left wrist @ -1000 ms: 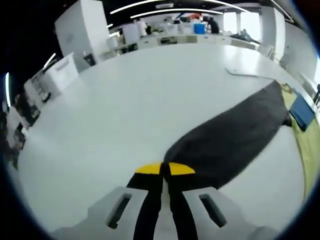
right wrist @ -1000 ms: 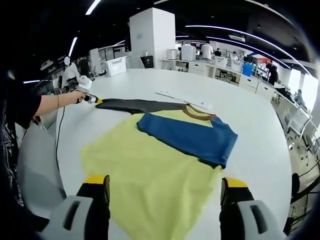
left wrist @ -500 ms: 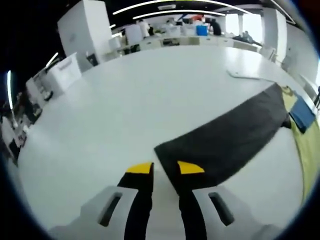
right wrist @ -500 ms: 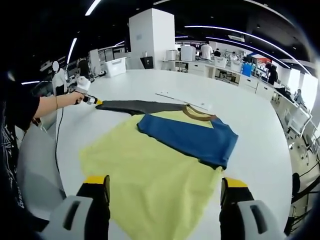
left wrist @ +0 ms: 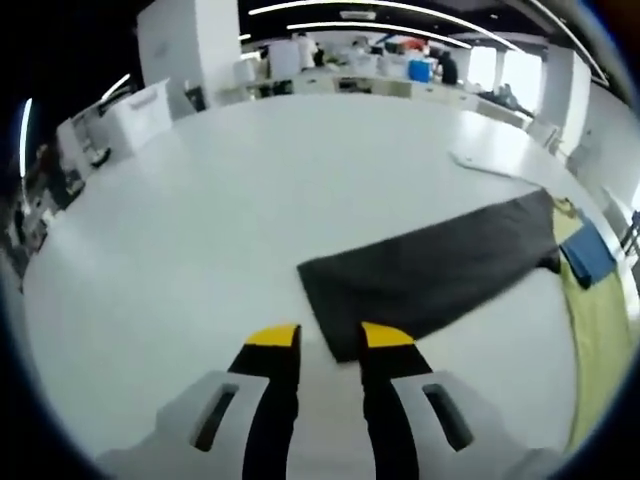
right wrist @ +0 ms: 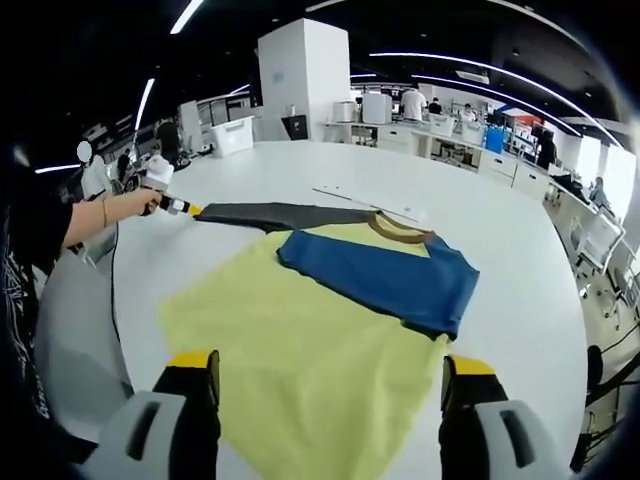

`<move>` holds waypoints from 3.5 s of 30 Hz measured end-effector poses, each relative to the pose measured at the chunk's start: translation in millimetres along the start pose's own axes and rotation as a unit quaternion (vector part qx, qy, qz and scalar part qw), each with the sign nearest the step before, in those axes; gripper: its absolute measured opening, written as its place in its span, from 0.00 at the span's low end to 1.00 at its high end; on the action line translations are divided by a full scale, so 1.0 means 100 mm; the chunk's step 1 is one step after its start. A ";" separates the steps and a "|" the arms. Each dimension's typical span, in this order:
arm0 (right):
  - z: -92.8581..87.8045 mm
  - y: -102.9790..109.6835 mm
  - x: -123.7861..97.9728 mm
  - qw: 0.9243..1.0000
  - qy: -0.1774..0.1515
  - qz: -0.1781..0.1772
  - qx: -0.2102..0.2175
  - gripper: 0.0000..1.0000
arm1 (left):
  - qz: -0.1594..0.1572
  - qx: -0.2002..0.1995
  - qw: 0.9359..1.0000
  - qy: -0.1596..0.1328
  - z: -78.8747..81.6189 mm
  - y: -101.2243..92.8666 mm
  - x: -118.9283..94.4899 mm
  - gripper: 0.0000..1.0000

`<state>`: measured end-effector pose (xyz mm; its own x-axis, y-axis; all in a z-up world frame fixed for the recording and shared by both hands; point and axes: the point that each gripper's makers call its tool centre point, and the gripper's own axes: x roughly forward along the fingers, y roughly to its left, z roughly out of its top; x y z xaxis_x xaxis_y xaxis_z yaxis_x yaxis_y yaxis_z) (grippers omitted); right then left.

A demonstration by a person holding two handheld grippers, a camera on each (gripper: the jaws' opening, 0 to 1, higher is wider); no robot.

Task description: Fold the garment on the visible template until the final outline fits inside the template.

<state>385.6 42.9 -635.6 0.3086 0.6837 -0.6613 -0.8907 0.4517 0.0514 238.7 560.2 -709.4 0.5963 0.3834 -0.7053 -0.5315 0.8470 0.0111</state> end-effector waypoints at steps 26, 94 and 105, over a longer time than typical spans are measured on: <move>-0.07 -0.04 -0.06 1.000 0.001 -0.007 0.009 0.92 | 0.002 -0.073 0.997 0.008 -0.12 -0.07 0.01 0.00; -0.10 0.01 -0.23 1.000 -0.003 -0.001 0.000 0.99 | -0.132 0.229 0.947 -0.183 1.74 -1.94 -0.83 0.00; -0.13 0.03 -0.22 1.000 0.001 0.002 -0.002 0.99 | -0.171 0.250 0.934 -0.189 1.79 -2.41 -0.90 0.00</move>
<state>371.6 21.6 -630.5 0.3040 0.6838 -0.6633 -0.8935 0.4463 0.0506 421.4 387.4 -521.8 0.8999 0.0823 -0.4283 0.0194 0.9735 0.2279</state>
